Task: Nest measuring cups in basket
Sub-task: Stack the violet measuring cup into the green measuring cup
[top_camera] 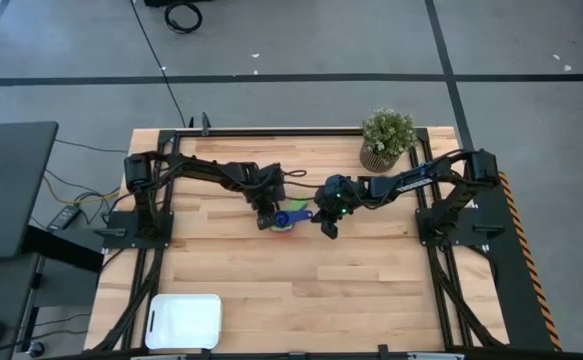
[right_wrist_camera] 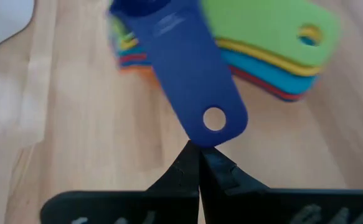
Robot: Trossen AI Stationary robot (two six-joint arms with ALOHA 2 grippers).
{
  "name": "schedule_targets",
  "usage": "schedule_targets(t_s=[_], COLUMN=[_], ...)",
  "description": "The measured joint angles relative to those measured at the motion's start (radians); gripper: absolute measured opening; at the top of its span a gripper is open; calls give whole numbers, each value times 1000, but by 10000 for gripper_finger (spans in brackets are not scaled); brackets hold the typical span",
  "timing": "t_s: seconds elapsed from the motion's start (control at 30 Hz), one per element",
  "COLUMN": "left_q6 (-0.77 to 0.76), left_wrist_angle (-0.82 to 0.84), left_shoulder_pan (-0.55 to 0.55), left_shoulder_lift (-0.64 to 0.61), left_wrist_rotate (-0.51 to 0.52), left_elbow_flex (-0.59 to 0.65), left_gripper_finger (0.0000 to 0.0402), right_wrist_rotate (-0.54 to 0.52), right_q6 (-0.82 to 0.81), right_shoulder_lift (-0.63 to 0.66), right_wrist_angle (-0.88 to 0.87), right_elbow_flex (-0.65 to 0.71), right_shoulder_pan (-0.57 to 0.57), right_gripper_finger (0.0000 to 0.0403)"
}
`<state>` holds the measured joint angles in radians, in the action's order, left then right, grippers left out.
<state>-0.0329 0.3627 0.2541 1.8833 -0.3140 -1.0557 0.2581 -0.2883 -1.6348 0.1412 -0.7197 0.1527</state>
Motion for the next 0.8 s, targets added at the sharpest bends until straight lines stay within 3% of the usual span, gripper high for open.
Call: schedule_targets(t_s=[0.8], left_q6=[1], left_wrist_angle=[-96], left_shoulder_pan=[-63], left_shoulder_lift=[1], left_wrist_rotate=[-19], left_elbow_flex=[1], left_gripper_finger=[0], right_wrist_rotate=[57], right_q6=[83], right_shoulder_lift=[0], right_wrist_angle=[118], right_elbow_flex=[-2], right_shoulder_pan=[115], right_gripper_finger=[0])
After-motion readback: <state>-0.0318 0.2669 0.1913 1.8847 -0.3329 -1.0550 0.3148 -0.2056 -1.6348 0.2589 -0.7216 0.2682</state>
